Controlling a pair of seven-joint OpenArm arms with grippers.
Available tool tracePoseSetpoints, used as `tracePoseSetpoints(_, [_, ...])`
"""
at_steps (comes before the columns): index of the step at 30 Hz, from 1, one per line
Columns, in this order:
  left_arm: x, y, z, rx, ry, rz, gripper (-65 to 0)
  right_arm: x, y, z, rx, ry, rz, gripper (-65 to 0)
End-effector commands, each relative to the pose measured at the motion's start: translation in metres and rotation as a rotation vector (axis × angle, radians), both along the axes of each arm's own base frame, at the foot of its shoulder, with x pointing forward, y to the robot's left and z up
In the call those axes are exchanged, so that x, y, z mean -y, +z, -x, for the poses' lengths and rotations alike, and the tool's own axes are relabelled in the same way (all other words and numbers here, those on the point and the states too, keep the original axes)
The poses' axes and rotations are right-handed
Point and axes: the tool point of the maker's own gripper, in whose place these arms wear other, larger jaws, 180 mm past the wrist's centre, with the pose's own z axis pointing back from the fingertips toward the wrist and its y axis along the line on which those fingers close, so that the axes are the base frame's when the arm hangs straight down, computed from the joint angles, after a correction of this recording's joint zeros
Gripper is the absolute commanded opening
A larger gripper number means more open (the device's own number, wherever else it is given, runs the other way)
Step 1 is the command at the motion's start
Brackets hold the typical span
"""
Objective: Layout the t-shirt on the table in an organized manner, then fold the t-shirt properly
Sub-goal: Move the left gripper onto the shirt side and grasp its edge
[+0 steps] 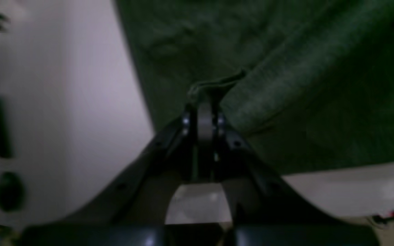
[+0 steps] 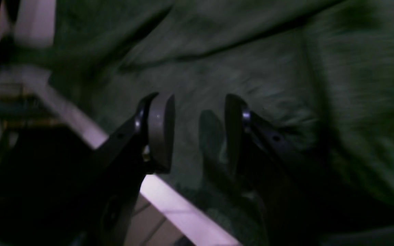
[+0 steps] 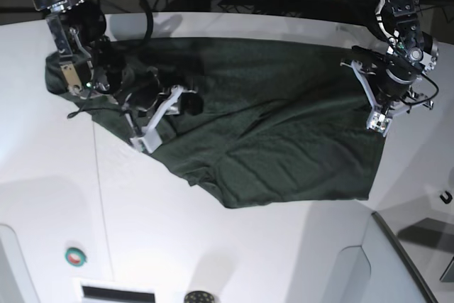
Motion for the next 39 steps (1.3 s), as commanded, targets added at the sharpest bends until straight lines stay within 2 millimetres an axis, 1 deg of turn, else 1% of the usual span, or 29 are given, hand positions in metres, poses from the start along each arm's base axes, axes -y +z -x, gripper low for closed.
tracePoseSetpoints(1, [-0.010,0.014,-0.003,0.018,0.011,-0.061,-65.0,-0.013,0.015,-0.003,0.049,0.051,-0.038,-42.9])
tracePoseSetpoints(4, [-0.021,0.028,0.002,-0.001,0.039,-0.147,-65.0,-0.038,0.013,0.015,0.051,0.168,-0.033,-42.9])
tracePoseSetpoints(5, [-0.023,0.030,0.003,-0.012,0.049,-0.163,-65.0,-0.042,0.012,0.019,0.055,0.202,-0.024,-42.9])
tracePoseSetpoints(7, [-0.027,0.030,0.006,-0.032,0.067,-0.175,-65.0,-0.058,0.013,0.030,0.062,0.283,-0.019,-42.9])
tracePoseSetpoints(8, [-0.027,0.032,0.005,-0.031,0.071,-0.177,-65.0,-0.064,0.013,0.032,0.067,0.311,-0.017,-42.9])
tracePoseSetpoints(10, [-0.027,0.035,-0.003,-0.014,0.083,-0.170,-65.0,-0.069,0.016,0.031,0.077,0.326,-0.017,-42.9])
tracePoseSetpoints(11, [-0.030,0.038,-0.004,-0.001,0.105,-0.165,-65.0,-0.071,0.017,0.030,0.079,0.326,-0.023,-42.9])
tracePoseSetpoints(12, [-0.035,0.039,-0.001,0.004,0.136,-0.158,-65.0,-0.074,0.020,0.028,0.084,0.324,-0.030,-42.9])
tracePoseSetpoints(14, [-0.040,0.047,-0.012,0.049,0.176,-0.138,-65.0,-0.076,0.024,0.022,0.098,0.324,-0.031,-42.9])
tracePoseSetpoints(16, [-0.039,0.052,-0.019,0.073,0.189,-0.130,-65.0,-0.076,0.025,0.020,0.102,0.320,-0.032,-42.9])
tracePoseSetpoints(17, [-0.036,0.054,-0.024,0.083,0.186,-0.123,-65.0,-0.074,0.023,0.017,0.097,0.307,-0.026,-42.9])
tracePoseSetpoints(20, [-0.033,0.057,-0.032,0.088,0.206,-0.106,-65.0,-0.054,0.013,-0.009,0.078,0.136,0.013,-42.9])
tracePoseSetpoints(22, [-0.036,0.056,-0.035,0.076,0.229,-0.097,-65.0,-0.043,0.007,-0.021,0.072,0.048,0.034,-42.9])
tracePoseSetpoints(25, [-0.038,0.052,-0.040,0.057,0.253,-0.080,-65.0,-0.037,0.007,-0.028,0.076,0.021,0.048,-42.9])
tracePoseSetpoints(27, [-0.039,0.047,-0.044,0.041,0.270,-0.066,-65.0,-0.034,0.003,-0.030,0.065,0.009,0.056,-42.9])
tracePoseSetpoints(30, [-0.047,0.043,-0.048,0.068,0.361,-0.020,-65.0,-0.027,0.004,-0.043,0.071,-0.020,0.067,-42.9])
tracePoseSetpoints(31, [-0.046,0.041,-0.051,0.074,0.381,0.000,-65.0,-0.022,0.004,-0.047,0.071,-0.034,0.068,-42.9])
tracePoseSetpoints(36, [-0.043,0.037,-0.062,0.073,0.396,0.030,-65.0,-0.001,0.021,-0.079,0.132,-0.121,0.059,-42.9])
tracePoseSetpoints(37, [-0.042,0.036,-0.063,0.072,0.397,0.035,-65.0,0.003,0.023,-0.086,0.139,-0.128,0.067,-42.9])
tracePoseSetpoints(39, [-0.038,0.033,-0.063,0.067,0.401,0.046,-65.0,0.011,0.020,-0.094,0.135,-0.138,0.087,-42.9])
